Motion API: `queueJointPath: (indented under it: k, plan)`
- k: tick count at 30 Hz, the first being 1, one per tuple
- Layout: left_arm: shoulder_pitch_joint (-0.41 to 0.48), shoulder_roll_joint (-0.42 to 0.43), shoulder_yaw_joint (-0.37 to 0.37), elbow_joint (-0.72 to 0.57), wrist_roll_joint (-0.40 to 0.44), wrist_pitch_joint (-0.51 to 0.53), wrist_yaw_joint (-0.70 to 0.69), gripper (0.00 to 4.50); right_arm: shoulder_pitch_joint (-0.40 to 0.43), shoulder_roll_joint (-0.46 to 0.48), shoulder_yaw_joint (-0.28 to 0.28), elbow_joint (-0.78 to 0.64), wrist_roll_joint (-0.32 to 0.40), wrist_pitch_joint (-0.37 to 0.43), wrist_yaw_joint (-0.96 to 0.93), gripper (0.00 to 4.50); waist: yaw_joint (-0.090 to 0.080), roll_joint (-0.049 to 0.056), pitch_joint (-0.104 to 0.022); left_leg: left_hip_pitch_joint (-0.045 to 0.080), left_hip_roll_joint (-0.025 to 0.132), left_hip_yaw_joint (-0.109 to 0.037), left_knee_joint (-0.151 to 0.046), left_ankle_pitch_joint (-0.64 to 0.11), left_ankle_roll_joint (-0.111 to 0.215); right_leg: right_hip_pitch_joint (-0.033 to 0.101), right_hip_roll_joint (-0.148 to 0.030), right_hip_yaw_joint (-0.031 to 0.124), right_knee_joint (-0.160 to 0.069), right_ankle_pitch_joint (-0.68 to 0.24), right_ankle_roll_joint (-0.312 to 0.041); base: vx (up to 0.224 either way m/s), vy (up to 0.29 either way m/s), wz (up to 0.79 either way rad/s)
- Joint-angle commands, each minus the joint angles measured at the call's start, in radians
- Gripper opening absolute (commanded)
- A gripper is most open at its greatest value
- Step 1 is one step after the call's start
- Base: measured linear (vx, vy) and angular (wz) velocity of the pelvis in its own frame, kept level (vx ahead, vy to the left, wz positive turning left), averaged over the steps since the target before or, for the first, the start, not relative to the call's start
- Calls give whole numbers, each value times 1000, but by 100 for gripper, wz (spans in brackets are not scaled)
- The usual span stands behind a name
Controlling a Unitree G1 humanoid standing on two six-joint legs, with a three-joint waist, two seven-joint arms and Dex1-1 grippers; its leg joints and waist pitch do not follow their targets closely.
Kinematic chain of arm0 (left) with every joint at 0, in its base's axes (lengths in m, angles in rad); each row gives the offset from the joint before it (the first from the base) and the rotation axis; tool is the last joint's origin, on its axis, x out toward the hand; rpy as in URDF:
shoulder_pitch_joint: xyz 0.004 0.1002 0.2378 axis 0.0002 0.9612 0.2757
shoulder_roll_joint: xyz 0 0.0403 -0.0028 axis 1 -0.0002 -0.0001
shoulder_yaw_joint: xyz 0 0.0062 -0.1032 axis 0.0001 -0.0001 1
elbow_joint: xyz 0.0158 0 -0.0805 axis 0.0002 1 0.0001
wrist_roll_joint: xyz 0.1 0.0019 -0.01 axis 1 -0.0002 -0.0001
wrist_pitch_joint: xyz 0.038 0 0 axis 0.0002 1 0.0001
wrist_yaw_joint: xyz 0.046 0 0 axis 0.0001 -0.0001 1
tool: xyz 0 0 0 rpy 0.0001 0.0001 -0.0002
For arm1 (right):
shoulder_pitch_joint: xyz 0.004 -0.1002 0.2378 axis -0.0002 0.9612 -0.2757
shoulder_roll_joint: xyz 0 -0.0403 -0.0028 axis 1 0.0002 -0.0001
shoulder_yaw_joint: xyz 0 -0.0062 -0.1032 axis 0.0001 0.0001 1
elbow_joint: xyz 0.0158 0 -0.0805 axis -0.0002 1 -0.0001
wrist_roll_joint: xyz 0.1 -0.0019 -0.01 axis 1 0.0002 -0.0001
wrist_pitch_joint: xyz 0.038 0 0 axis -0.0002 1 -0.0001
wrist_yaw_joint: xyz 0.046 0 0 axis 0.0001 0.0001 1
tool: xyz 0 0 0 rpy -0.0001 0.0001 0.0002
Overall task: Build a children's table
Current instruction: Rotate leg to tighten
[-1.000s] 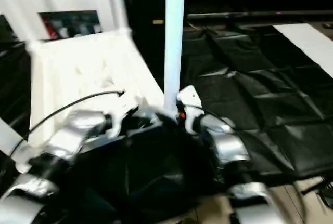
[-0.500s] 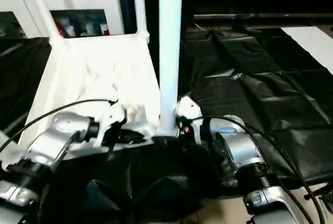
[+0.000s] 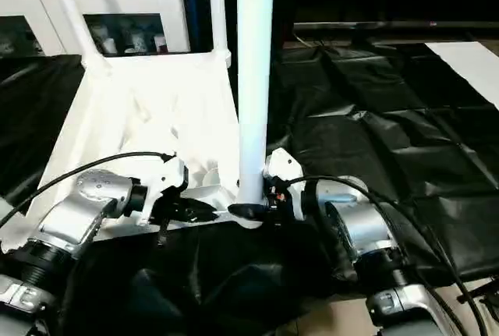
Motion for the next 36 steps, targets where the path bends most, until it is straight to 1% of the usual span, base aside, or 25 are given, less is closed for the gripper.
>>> queueJointPath:
  k: [1,2,3,4,5,6,7,9,10,11,12,14,15,17,18,20,21,25,26,27,29,30,32,34,36]
  plan:
    - [-62,-89,17,-9,-33,-10,85,0,-19,83,12,25,-3,23,-118,262,-6,-8,-66,15,20,-2,-69,-239,25,46,-57,42,-81,-283,-199,0,0,0]
    - [-74,-107,25,8,-25,-9,126,0,-24,108,1,42,-9,27,-172,262,-8,-8,-65,14,20,-3,-69,-243,20,45,-57,42,-82,-296,-194,0,0,0]
    - [-103,-145,37,46,-3,-14,214,0,-32,159,-17,76,-24,12,-271,262,-15,-9,-63,15,15,-3,-70,-255,8,43,-56,41,-88,-343,-178,0,0,0]
    - [-119,-165,46,69,6,-10,262,0,-35,181,-17,90,-36,-5,-312,262,-21,-12,-64,14,14,-6,-70,-260,-2,46,-58,39,-90,-379,-162,0,0,0]
    - [-119,-165,46,69,6,-10,262,0,-35,181,-17,90,-36,-5,-312,262,-22,-12,-65,13,14,-7,-70,-256,-3,47,-59,38,-90,-384,-157,0,0,0]
    - [-143,-198,60,102,17,-4,338,0,-51,233,-30,128,-46,11,-409,261,-26,-9,-65,14,12,-5,-68,-259,0,43,-58,39,-95,-392,-151,0,0,0]
    - [-150,-208,64,111,20,-4,361,0,-58,250,-36,140,-49,18,-444,261,-28,-10,-66,13,12,-8,-69,-255,0,46,-58,38,-93,-388,-150,0,0,0]
    - [-160,-225,70,124,24,-2,395,0,-72,283,-51,165,-51,26,-512,261,-32,-9,-67,10,13,-7,-69,-241,8,45,-57,40,-91,-358,-155,0,0,0]
    - [-171,-247,76,141,34,-5,443,0,-93,326,-71,199,-60,33,-604,261,-35,-9,-69,8,13,-7,-69,-228,10,47,-56,39,-89,-328,-163,0,0,0]
    - [-174,-255,76,146,38,-5,455,0,-101,341,-71,211,-70,28,-632,261,-38,-8,-69,8,13,-5,-68,-222,10,44,-55,40,-88,-314,-168,0,0,0]
    - [-175,-261,75,148,41,-8,457,0,-104,350,-64,216,-80,18,-634,261,-40,-6,-70,8,12,-7,-68,-220,11,48,-54,38,-86,-292,-176,0,0,0]
    - [-175,-269,69,154,45,-21,446,0,-103,365,-47,210,-80,-15,-582,261,-38,-7,-71,9,14,-5,-66,-218,25,49,-55,40,-84,-262,-183,0,0,0]
    - [-172,-270,65,152,43,-24,433,0,-99,370,-50,200,-68,-14,-562,317,-37,-6,-72,9,14,-5,-66,-211,28,50,-54,40,-82,-247,-187,0,0,0]
    - [-166,-268,58,144,37,-27,415,0,-94,373,-54,183,-49,-8,-539,331,-37,-6,-71,7,14,-4,-67,-202,38,51,-53,40,-79,-214,-198,0,0,0]
    - [-154,-252,41,131,33,-38,384,0,-85,347,-33,159,-56,-21,-504,337,-36,-6,-70,8,14,-4,-67,-210,42,52,-54,40,-80,-213,-202,0,0,0]
    - [-151,-247,35,127,31,-42,372,0,-83,338,-26,153,-60,-25,-494,361,-36,-7,-70,9,14,-3,-67,-218,42,52,-55,41,-81,-227,-200,0,0,0]
    - [-139,-237,32,115,22,-44,340,0,-78,307,-14,134,-60,-34,-447,371,-35,-6,-68,11,15,-3,-67,-229,42,51,-55,41,-83,-247,-199,0,0,0]
    - [-123,-216,25,92,12,-51,274,0,-68,244,7,102,-47,-51,-338,371,-33,-6,-67,10,17,-4,-67,-238,46,51,-55,41,-85,-262,-197,0,0,0]
    - [-117,-206,21,82,5,-50,245,0,-64,221,14,91,-44,-58,-299,371,-33,-6,-68,11,17,-4,-67,-236,47,52,-56,40,-85,-262,-199,0,0,0]
    - [-98,-174,8,48,-15,-52,161,0,-54,162,24,61,-30,-65,-200,371,-30,-7,-68,10,18,-4,-66,-238,51,53,-57,41,-84,-258,-202,0,0,0]
    - [-93,-164,4,38,-22,-51,135,0,-52,146,25,53,-25,-63,-170,371,-30,-7,-67,8,19,-3,-67,-237,56,52,-56,42,-83,-252,-203,0,0,0]
    - [-79,-130,-8,16,-31,-56,71,0,-43,100,36,35,-27,-80,-97,371,-28,-6,-68,12,20,-4,-67,-242,58,50,-56,41,-82,-255,-209,0,0,0]
    - [-75,-117,-12,9,-33,-58,46,0,-41,84,40,31,-29,-85,-69,371,-22,-2,-68,16,23,-2,-66,-246,59,46,-57,42,-83,-258,-215,0,0,0]
    - [-62,-82,-18,-9,-40,-55,-16,0,-38,38,44,25,-28,-85,6,371,-15,-3,-65,16,23,-1,-68,-251,56,45,-54,42,-82,-257,-215,0,0,0]
    - [-53,-62,-20,-22,-44,-53,-48,0,-37,16,46,24,-26,-87,36,371,-11,-1,-64,18,26,-3,-71,-269,47,44,-55,41,-82,-278,-212,0,0,0]
